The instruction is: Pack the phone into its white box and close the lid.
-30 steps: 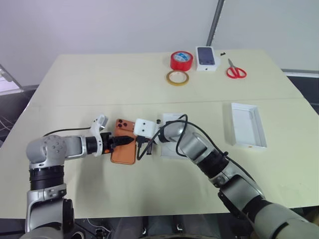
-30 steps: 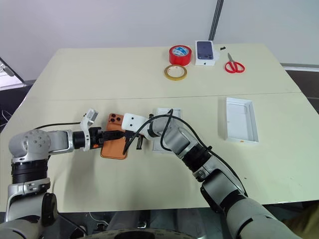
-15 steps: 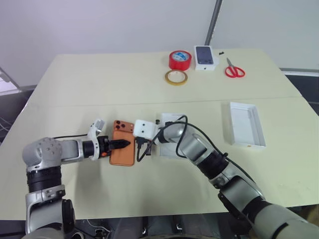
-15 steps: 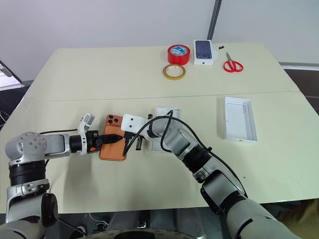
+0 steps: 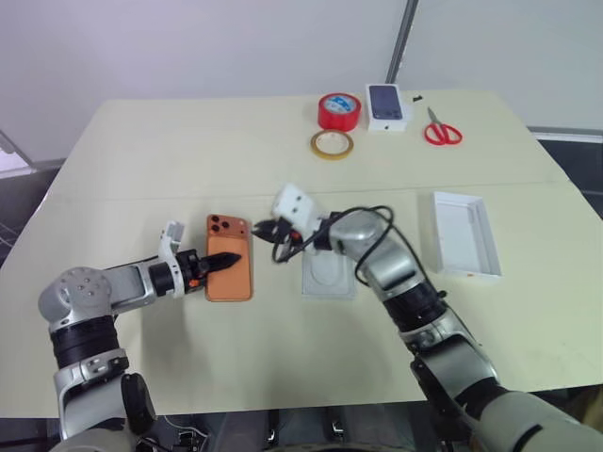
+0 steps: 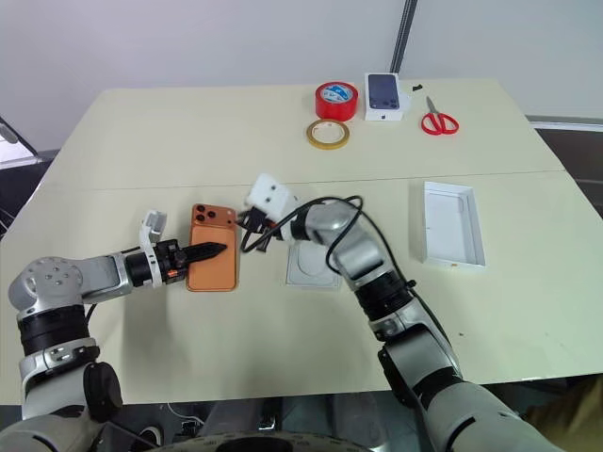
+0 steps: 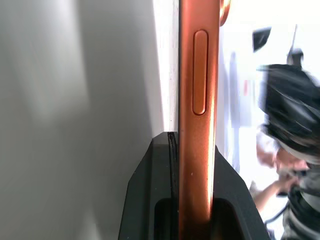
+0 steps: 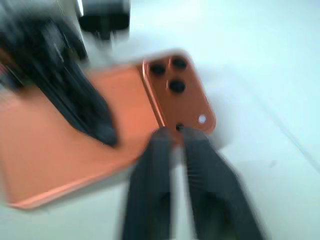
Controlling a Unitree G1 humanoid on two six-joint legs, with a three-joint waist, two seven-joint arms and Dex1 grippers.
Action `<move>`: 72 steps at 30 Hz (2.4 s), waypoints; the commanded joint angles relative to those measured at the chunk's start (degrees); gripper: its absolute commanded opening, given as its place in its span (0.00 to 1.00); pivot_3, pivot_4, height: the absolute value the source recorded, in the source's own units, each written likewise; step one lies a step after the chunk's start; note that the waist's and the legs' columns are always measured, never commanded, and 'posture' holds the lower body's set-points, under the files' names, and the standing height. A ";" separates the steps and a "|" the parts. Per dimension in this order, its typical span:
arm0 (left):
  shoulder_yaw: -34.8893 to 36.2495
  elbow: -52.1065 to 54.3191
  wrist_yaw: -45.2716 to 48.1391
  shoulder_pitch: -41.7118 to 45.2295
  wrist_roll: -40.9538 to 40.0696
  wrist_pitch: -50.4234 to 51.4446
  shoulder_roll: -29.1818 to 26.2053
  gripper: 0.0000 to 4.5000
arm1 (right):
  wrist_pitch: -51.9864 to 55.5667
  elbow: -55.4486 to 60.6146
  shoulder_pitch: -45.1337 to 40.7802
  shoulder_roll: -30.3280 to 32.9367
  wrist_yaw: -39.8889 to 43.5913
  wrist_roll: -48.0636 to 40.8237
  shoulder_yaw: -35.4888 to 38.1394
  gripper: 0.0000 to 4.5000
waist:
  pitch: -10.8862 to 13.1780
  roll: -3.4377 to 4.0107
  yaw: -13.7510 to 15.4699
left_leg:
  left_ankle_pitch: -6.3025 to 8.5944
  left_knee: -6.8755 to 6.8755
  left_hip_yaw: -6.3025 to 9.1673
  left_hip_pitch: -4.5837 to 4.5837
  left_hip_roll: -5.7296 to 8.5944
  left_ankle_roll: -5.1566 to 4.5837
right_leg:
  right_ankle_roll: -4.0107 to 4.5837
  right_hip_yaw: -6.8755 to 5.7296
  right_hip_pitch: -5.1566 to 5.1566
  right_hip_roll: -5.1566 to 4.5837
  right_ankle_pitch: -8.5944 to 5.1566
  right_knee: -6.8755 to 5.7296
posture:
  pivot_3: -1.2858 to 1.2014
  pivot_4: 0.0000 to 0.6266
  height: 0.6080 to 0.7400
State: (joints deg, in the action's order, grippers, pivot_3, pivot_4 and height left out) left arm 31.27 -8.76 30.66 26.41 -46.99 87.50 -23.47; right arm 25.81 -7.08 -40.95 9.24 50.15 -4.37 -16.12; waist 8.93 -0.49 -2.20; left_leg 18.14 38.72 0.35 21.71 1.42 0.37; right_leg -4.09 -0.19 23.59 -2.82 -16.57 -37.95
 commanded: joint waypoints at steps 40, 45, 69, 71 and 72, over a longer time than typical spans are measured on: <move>-2.67 2.61 -1.16 2.03 -5.45 -3.26 5.04 0.00 | -16.94 18.26 25.48 29.49 13.23 0.11 -1.62 0.01 | 0.09 -0.17 1.64 | -0.43 -0.35 0.00 0.69 0.01 0.60 | 0.05 -0.01 0.76 0.04 0.05 0.25 | 0.52 0.24 1.00; -3.36 3.68 -1.67 2.63 -6.24 -2.85 5.83 0.00 | -15.61 20.37 23.24 27.03 12.66 -2.29 -0.41 0.01 | 0.10 -0.18 1.57 | -0.43 -0.09 0.00 0.68 0.01 0.61 | 0.05 -0.01 0.76 0.04 0.05 0.00 | 0.52 0.24 1.00; -4.56 2.88 -10.16 8.60 -9.73 -6.10 13.66 0.00 | -1.55 27.30 19.65 27.43 11.83 -12.42 7.71 0.89 | 0.20 -0.33 1.92 | -0.39 0.38 0.03 0.78 0.00 0.54 | 0.04 -0.01 0.70 0.08 0.06 -0.17 | 0.52 0.24 1.00; -5.71 1.92 -9.96 8.82 -9.79 -6.84 14.20 0.00 | -3.54 25.19 20.58 29.36 10.17 -11.61 11.20 0.89 | 0.20 -0.33 1.91 | -0.37 0.38 0.03 0.78 0.00 0.52 | 0.04 -0.01 0.68 0.08 0.06 -0.14 | 0.52 0.24 1.00; -6.42 1.58 -9.79 8.78 -9.63 -7.37 14.34 0.00 | -5.38 23.66 21.12 30.07 9.40 -10.43 12.12 0.89 | 0.20 -0.33 1.91 | -0.37 0.37 0.03 0.77 0.00 0.52 | 0.04 -0.01 0.68 0.08 0.06 -0.14 | 0.52 0.24 1.00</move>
State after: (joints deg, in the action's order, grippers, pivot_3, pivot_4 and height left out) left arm 25.43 -8.16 19.27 34.21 -56.03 81.40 -9.33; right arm 22.13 16.92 -20.39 38.90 60.43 -14.72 -5.90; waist 9.12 -0.83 -0.29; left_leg 17.77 39.09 0.38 22.48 1.42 0.88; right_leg -4.05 -0.19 24.27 -2.74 -16.51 -38.09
